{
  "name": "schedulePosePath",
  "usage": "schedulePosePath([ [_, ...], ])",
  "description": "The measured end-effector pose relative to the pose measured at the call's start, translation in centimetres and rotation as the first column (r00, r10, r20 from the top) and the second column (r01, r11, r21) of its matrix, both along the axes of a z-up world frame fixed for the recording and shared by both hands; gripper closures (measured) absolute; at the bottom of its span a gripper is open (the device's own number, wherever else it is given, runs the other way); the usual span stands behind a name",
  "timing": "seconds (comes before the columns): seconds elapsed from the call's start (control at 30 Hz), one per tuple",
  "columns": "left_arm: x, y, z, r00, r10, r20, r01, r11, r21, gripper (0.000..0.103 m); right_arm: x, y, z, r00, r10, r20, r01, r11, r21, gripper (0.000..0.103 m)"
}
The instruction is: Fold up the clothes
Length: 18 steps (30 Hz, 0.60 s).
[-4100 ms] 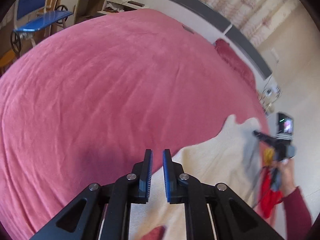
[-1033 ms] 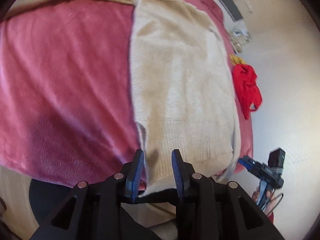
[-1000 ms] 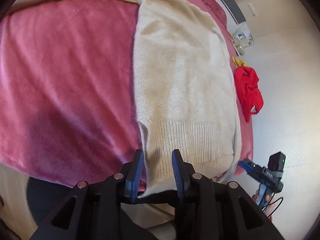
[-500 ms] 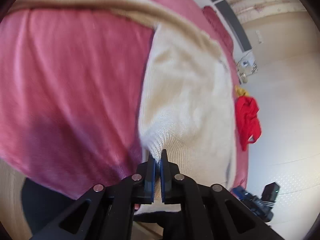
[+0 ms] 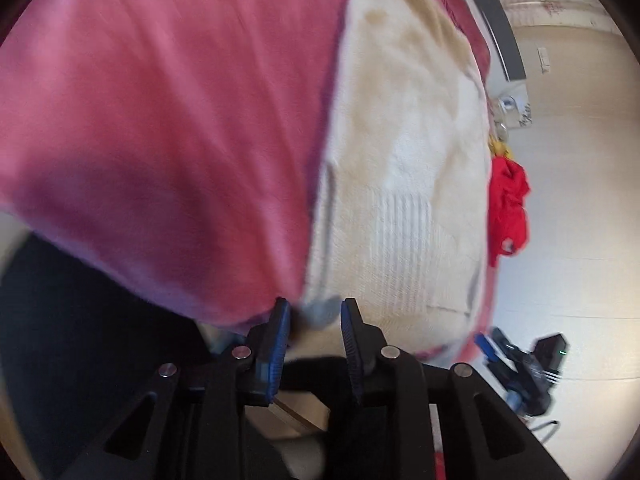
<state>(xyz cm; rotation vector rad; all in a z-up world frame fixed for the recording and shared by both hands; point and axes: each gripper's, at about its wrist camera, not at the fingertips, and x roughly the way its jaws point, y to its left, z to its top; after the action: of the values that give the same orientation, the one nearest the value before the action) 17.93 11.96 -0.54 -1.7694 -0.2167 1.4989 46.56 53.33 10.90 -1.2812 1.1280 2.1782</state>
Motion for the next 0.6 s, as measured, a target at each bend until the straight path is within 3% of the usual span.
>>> schedulePosePath([
  [0.1, -0.7, -1.3, 2.1, 0.996, 0.067, -0.066, -0.063, 0.997, 0.054, 0.074, 0.7, 0.3, 0.4, 0.999, -0.011, -0.032, 0.011, 1.0, -0.002, 0.046],
  [0.2, -1.0, -0.1, 2.1, 0.996, 0.019, -0.092, -0.016, 0.999, 0.04, 0.072, 0.9, 0.8, -0.1, 0.999, -0.029, -0.027, 0.028, 0.999, -0.016, 0.046],
  [0.3, -0.6, 2.1, 1.2, 0.993, -0.054, -0.102, 0.054, 0.999, 0.001, 0.07, 0.8, 0.8, -0.8, 0.999, -0.043, -0.023, 0.042, 0.998, -0.039, 0.046],
  [0.43, -0.5, 3.2, 0.2, 0.998, -0.01, -0.054, 0.012, 0.999, 0.041, 0.066, 0.6, 0.3, -0.7, 0.999, -0.032, -0.031, 0.031, 0.999, -0.038, 0.045],
  [0.47, -0.3, 3.6, 0.1, 0.999, -0.001, -0.054, 0.004, 0.999, 0.04, 0.067, 0.5, 0.2, -0.7, 0.999, -0.027, -0.03, 0.026, 0.999, -0.035, 0.045],
  [0.5, -0.3, 3.7, 0.0, 0.998, 0.012, -0.056, -0.011, 1.0, 0.017, 0.088, 0.3, 0.0, -0.6, 0.999, -0.018, -0.028, 0.017, 0.999, -0.027, 0.045],
  [0.53, -0.3, 3.9, -0.1, 0.998, 0.026, -0.057, -0.026, 1.0, -0.004, 0.1, 0.1, -0.2, -0.6, 1.0, -0.006, -0.024, 0.005, 1.0, -0.017, 0.045],
  [0.6, -0.2, 4.1, 0.3, 0.998, 0.034, -0.055, -0.035, 0.999, -0.02, 0.099, -0.3, -0.7, -0.2, 1.0, 0.015, 0.015, -0.015, 0.998, 0.055, 0.051],
])
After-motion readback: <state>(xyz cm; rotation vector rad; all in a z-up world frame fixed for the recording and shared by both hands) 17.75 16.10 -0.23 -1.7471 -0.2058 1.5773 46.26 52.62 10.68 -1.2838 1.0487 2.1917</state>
